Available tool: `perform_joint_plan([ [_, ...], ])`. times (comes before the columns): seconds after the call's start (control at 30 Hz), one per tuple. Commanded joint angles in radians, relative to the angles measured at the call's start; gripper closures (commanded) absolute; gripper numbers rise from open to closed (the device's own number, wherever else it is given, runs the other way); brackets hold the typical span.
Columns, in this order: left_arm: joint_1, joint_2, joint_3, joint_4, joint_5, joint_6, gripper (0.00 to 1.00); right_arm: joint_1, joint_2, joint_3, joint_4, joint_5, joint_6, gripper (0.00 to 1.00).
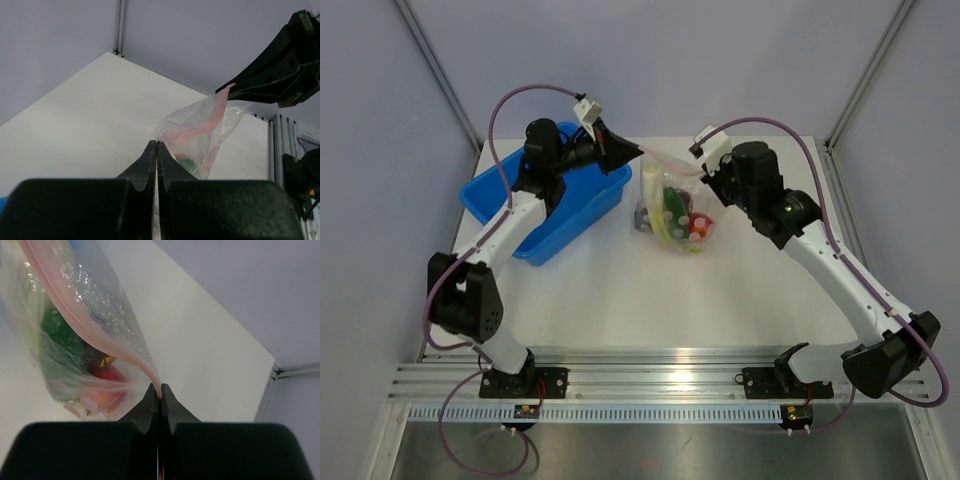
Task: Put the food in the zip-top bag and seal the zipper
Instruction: Place the zipper food storage bag at the center of the board, then reset both arms
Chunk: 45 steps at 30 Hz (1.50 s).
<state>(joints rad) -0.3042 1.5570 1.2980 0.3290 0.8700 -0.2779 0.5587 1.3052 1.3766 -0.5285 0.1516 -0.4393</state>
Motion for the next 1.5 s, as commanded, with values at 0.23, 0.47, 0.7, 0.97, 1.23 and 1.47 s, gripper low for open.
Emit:
perform_joint_plan([
  [0.23, 0.000, 0.098, 0.077, 0.289, -0.034, -0.123, 1.00, -0.020, -0.092, -0.037, 0.058, -0.075, -0.063, 1.00],
  [0.47, 0.050, -0.024, -0.107, 0.184, -0.043, -0.129, 0.12, 0.004, -0.172, -0.276, -0.013, -0.365, 0.163, 0.60],
  [0.7, 0.073, -0.284, -0.057, -0.151, -0.322, 0.051, 0.07, 0.020, -0.237, -0.209, -0.120, -0.432, 0.249, 0.34],
  [0.97, 0.073, -0.524, -0.095, -0.354, -0.467, 0.105, 0.08, 0.020, -0.308, -0.194, -0.081, -0.374, 0.330, 0.31],
  [1.23, 0.071, -0.684, -0.259, -0.459, -0.552, 0.062, 0.07, 0.020, -0.331, -0.261, -0.002, -0.052, 0.551, 0.01],
  [1.47, 0.071, -0.819, -0.354, -0.607, -0.707, 0.040, 0.01, 0.018, -0.296, -0.254, -0.131, 0.406, 0.883, 0.00],
])
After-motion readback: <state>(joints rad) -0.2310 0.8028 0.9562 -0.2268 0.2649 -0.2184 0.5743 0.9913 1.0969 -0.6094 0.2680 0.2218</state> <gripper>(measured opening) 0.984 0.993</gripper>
